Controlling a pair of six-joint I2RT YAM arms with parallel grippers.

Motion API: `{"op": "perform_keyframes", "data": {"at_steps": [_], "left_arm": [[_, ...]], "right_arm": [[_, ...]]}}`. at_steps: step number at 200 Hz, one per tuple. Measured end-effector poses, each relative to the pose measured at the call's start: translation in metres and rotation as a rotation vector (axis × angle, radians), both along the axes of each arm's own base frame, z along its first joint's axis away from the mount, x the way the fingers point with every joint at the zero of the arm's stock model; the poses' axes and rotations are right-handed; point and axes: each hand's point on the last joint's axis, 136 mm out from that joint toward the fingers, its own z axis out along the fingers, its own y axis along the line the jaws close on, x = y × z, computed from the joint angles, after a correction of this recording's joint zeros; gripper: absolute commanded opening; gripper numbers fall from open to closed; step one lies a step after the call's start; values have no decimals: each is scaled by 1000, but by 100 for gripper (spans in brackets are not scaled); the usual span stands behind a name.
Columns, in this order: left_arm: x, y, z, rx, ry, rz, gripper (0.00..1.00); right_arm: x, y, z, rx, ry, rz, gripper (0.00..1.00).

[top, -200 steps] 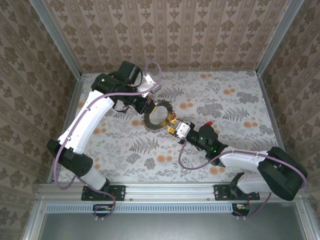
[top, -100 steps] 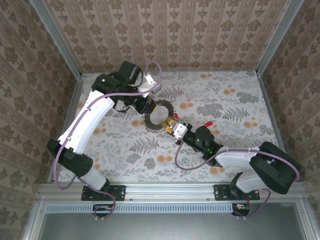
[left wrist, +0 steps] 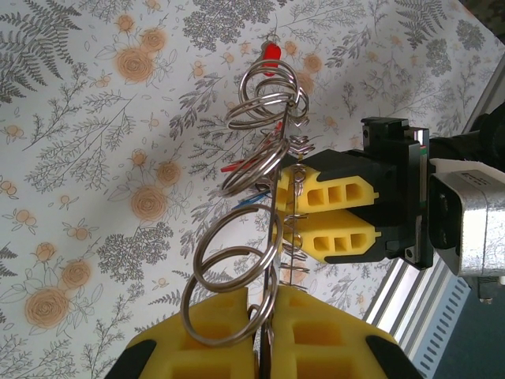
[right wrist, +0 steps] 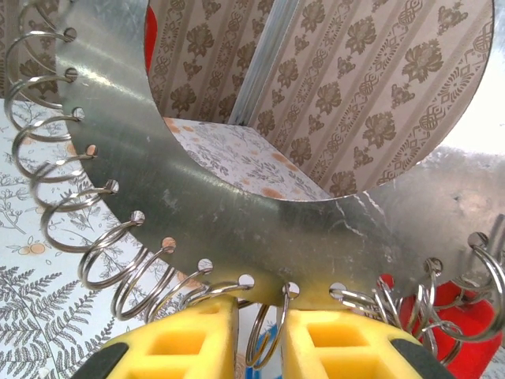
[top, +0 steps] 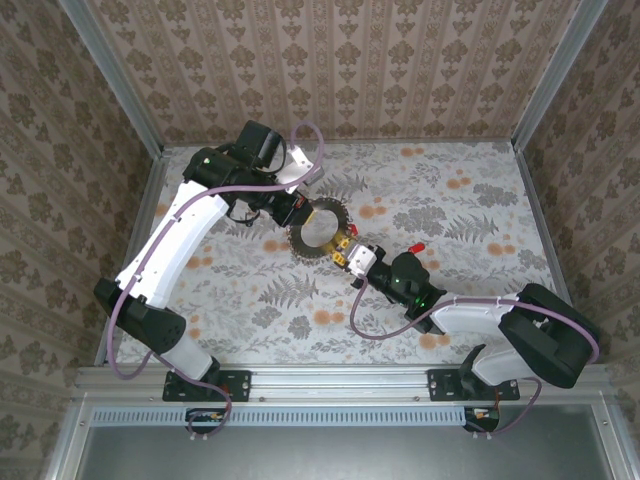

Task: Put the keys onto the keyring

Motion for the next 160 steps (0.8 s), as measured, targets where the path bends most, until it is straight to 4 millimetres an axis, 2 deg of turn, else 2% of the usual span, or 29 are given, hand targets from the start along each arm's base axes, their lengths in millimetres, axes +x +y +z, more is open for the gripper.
{"op": "perform_keyframes", "data": {"at_steps": [49,160], "left_arm": [[1,0,-1,-1,-1,1,0],[-1,0,6,-23,-17,11,0]], "right_arm": [[-3,-4,-2,9,0,-4,18],[-2,-5,8,64,-17,-12,23]]}}
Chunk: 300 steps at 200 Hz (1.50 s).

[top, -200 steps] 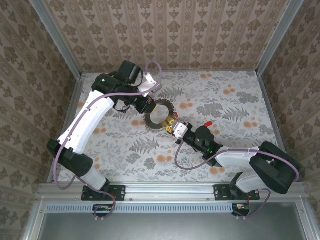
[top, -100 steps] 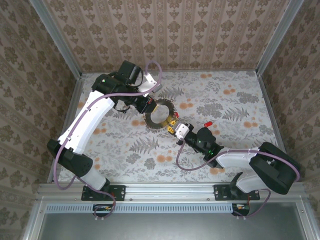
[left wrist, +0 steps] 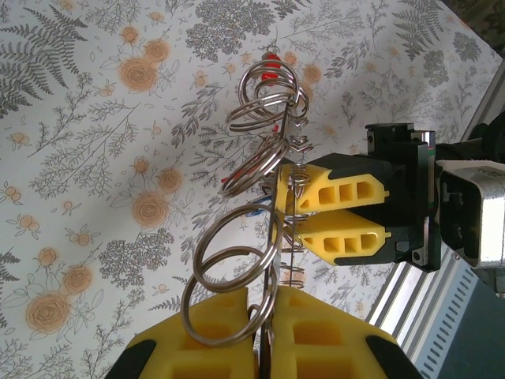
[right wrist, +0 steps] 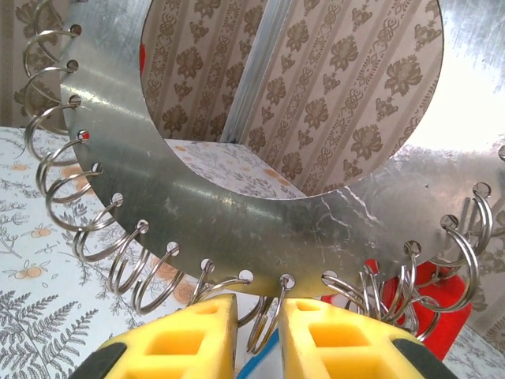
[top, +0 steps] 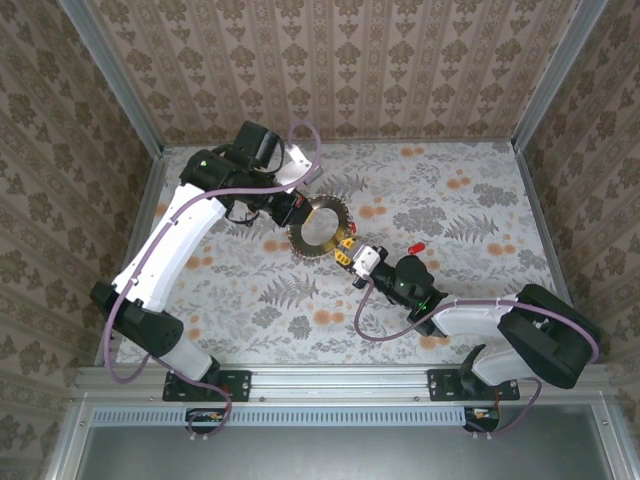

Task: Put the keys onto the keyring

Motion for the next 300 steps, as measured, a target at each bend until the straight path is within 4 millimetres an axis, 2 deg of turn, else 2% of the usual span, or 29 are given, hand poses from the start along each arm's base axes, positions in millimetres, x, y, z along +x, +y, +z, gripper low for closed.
{"op": "perform_keyframes", "data": {"at_steps": [46,101,150,209,244,257,267,275,285,300], "left_arm": [[0,0,2,-6,-4,-1,0],[0,0,2,-6,-3,1,0],[0,0,2,-8,-4,5,0],[10,7,-10,-21,43,76,0],[12,7,-10,-76,82,103,0],[13,8,-11,-93,98,112,3],[13,9,-13,-101,111,121,11],[14,9,-15,-106,125,131,12],[15,11,-20,-108,142,144,14],[17,14,-29,-108,168,170,22]], "right_arm": [[4,0,-6,5,13,-7,23],[6,-5,-4,27,8,-22,13],[7,-8,-3,48,18,-27,0],[6,-12,2,57,7,-34,0],[7,-16,6,62,5,-54,0],[7,-17,7,65,6,-55,0],[7,-17,7,67,10,-55,0],[7,-17,6,67,16,-55,0],[7,-18,4,69,30,-55,0],[7,-20,2,67,48,-55,0]]}}
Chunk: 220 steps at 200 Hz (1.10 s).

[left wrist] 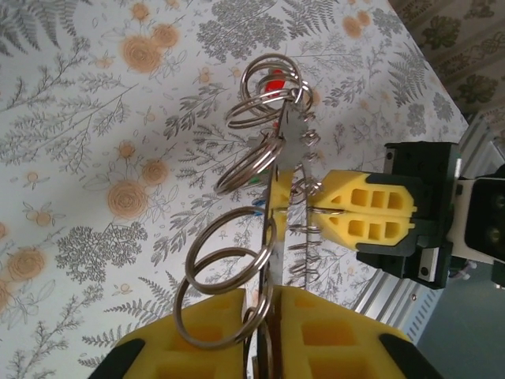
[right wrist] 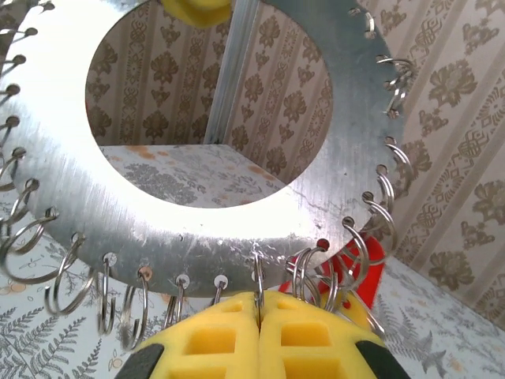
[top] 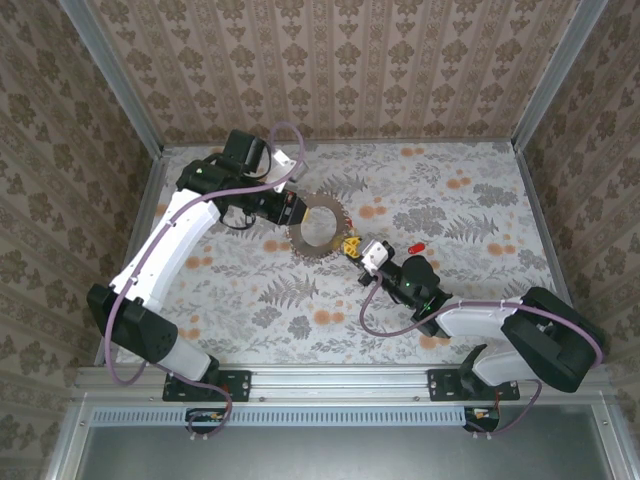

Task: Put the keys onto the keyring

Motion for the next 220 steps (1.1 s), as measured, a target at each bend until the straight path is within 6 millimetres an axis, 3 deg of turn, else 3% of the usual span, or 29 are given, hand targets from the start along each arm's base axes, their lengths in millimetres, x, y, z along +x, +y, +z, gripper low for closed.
{"op": "perform_keyframes", "data": {"at_steps": [10,55,88,132,186,220], "left_arm": [[2,2,-9,6,16,18,30],[11,14,-55,39,107,119,37],[16,14,-73,38,128,166,48],[27,22,-92,34,146,239,54],[35,32,-112,30,146,302,52],[28,29,-100,-63,39,283,51]], "right_arm": [[0,-1,1,9,12,6,0],[-4,-5,21,52,36,49,0],[-5,-5,22,49,98,97,0],[-5,-4,9,10,241,149,0],[-14,-6,-28,-99,432,187,0],[-22,-6,-36,-195,464,227,0]]}}
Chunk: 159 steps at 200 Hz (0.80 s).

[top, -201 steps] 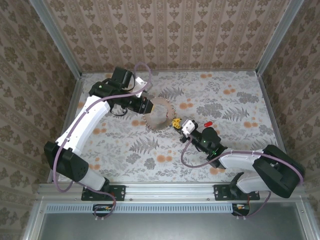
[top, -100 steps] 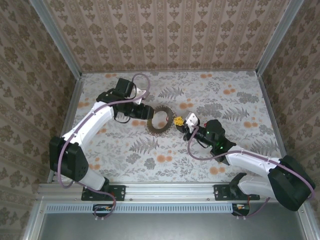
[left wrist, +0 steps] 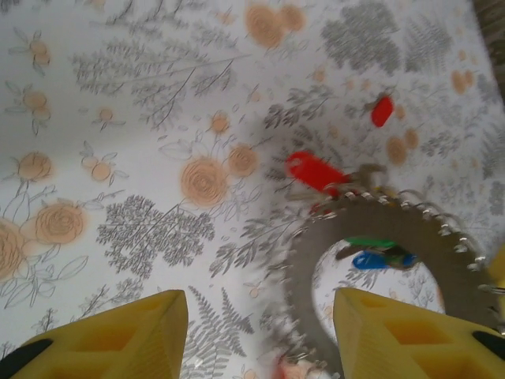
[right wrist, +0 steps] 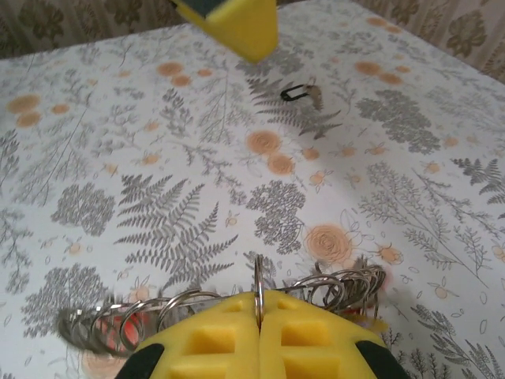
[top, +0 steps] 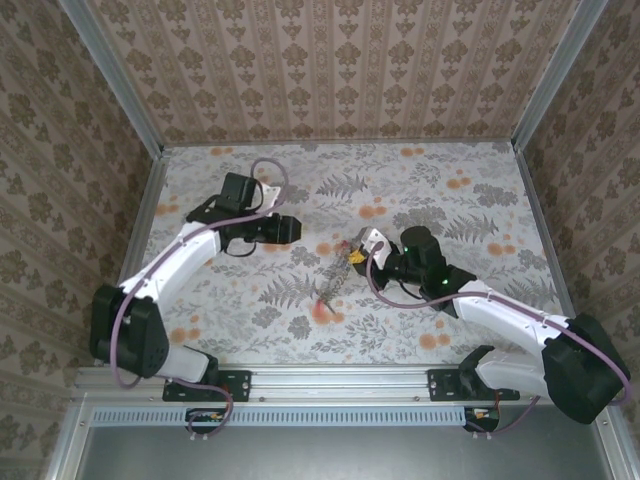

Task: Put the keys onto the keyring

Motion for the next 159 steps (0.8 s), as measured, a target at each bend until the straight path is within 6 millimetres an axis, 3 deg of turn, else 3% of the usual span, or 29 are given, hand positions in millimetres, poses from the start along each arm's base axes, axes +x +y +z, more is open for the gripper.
{"op": "perform_keyframes", "data": {"at_steps": [36,60,77,111,159], "left_arm": [[-22,-15,38,-159,-336,-133,49],[-57,-33,40,-205,-548,-335,49],[-75,-43,38,-200,-649,-464,42],[-76,-53,38,-188,-785,-577,39],[-68,-74,24,-211,-796,-726,34]], "right_arm": [[-6,2,5,-90,-24,106,0],[-5,6,11,-143,-39,182,0],[-6,8,12,-179,-50,238,0],[-11,8,10,-228,-64,342,0],[-11,10,7,-237,-52,426,0]]}}
